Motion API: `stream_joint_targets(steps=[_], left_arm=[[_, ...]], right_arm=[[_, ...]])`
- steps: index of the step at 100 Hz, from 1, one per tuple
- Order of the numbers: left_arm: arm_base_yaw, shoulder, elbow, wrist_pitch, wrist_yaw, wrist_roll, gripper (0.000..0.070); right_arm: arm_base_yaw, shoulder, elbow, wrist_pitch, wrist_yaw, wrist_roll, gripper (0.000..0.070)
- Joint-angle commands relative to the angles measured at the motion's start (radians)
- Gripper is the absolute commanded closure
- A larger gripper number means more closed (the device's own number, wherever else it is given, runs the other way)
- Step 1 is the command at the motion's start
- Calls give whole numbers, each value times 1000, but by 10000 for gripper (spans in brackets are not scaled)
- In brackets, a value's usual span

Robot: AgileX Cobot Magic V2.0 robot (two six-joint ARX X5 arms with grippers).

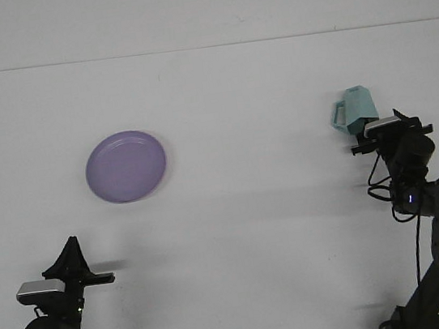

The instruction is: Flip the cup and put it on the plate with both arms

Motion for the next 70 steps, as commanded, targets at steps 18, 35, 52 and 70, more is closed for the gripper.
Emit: stream_joint_targets(steps=[18, 35, 52, 70], left_arm=[[1, -1, -21, 16, 1, -1, 688], [1, -1, -21, 17, 1, -1, 688], [1, -1, -21, 17, 1, -1, 688], [1, -1, -21, 17, 1, -1, 688]], right_arm=[[-6, 103, 126, -51, -27, -78, 256], [-14, 163, 203, -60, -78, -79, 257], [-18, 205, 266, -92, -108, -82, 344], [-18, 205, 275, -92, -134, -82, 696]])
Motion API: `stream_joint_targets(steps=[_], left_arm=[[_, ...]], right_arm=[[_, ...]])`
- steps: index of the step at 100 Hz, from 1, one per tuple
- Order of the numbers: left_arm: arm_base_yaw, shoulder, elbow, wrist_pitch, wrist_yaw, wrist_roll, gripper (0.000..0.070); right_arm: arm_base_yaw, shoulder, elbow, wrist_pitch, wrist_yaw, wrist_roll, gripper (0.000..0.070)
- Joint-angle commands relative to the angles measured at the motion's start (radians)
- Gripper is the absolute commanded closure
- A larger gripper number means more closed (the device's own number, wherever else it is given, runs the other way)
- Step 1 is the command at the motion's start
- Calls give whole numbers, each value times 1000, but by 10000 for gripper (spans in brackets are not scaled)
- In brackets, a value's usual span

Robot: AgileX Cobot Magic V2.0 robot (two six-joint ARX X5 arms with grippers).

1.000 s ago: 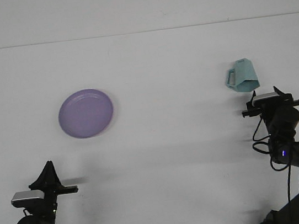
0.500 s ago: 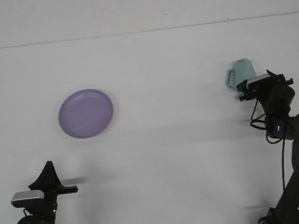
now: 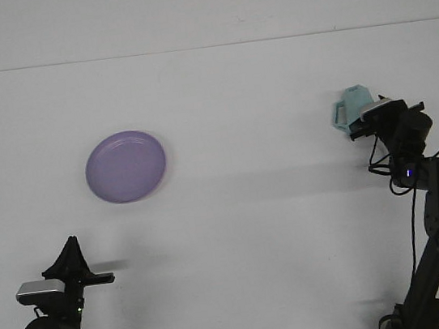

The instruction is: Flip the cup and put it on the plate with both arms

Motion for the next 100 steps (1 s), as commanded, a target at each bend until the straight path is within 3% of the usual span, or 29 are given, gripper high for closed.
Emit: stream_joint_targets(steps=[1, 19, 42, 81, 100], left_arm=[[1, -1, -21, 14, 1, -1, 688], [1, -1, -21, 14, 1, -1, 688], [1, -1, -20, 39, 1, -1, 688], [1, -1, -20, 83, 1, -1, 688], [1, -1, -20, 82, 1, -1, 688]], right_arm=[[-5, 25, 21, 11, -8, -4, 697], [-5, 13, 21, 10, -9, 35, 695], [11, -112, 21, -127, -13, 244, 695], [146, -590, 33, -893, 31, 521, 696], [259, -745, 121, -1356, 30, 532, 696]])
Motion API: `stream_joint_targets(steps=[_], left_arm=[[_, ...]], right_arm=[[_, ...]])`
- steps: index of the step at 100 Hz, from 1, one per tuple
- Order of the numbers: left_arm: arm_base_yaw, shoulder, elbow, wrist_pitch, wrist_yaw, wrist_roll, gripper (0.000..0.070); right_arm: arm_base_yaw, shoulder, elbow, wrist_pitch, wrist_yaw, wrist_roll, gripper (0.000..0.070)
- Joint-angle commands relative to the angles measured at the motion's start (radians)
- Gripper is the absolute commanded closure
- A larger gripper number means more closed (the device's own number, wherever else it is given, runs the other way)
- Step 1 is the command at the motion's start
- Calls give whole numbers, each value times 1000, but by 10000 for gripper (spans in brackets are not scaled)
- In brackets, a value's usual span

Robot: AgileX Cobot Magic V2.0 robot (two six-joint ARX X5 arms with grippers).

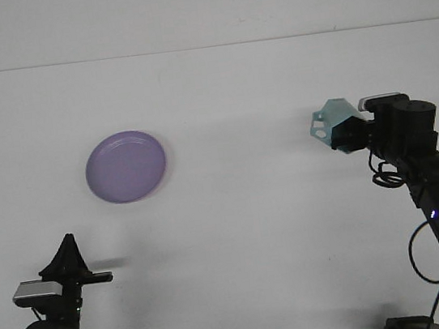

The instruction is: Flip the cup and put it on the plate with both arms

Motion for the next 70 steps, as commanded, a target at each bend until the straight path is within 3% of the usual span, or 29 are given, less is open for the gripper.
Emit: stream_joint_targets(steps=[1, 22, 45, 70], left_arm=[[1, -1, -20, 10, 1, -1, 688], [1, -1, -20, 9, 1, -2, 688], [1, -1, -20, 8, 1, -2, 688], [1, -1, -20, 7, 1, -2, 688]], right_arm=[[39, -15, 57, -193, 1, 27, 696], [204, 4, 214, -572, 2, -17, 696], [401, 109, 279, -751, 72, -48, 696], [493, 295, 290, -863, 141, -87, 696]])
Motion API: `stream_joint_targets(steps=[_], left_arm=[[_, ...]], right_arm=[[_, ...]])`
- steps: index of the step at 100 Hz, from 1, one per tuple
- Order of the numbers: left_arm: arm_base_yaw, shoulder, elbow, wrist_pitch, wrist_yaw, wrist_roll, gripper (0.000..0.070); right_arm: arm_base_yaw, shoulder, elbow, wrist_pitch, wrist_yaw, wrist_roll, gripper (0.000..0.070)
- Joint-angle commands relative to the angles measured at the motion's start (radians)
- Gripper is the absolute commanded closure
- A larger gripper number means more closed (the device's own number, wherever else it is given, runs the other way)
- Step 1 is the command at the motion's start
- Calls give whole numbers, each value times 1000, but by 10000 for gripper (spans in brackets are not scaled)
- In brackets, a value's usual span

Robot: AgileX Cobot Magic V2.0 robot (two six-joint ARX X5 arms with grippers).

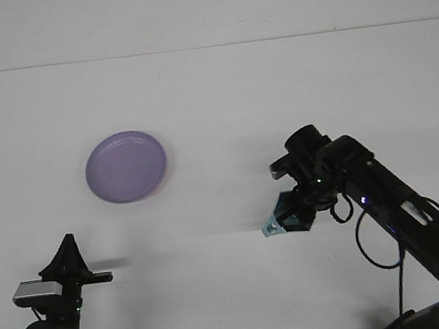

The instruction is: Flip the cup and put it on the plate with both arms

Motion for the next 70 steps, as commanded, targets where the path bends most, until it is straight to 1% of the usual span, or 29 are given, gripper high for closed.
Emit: stream_joint_targets(steps=[1, 6, 24, 48, 64, 70], left_arm=[[1, -1, -20, 8, 1, -2, 688], [1, -1, -20, 8, 1, -2, 688], [1, -1, -20, 6, 1, -2, 688], [1, -1, -20, 6, 1, -2, 688], [1, -1, -20, 2, 1, -2, 688], [1, -1, -20, 2, 1, -2, 688]], right_arm=[[13, 47, 24, -10, 16, -28, 696], [17, 76, 25, -9, 27, -31, 696], [16, 140, 25, -4, 24, -45, 696], [16, 146, 25, 24, 9, -72, 688], [16, 147, 25, 32, 8, -76, 685], [16, 148, 25, 38, -5, -76, 676]])
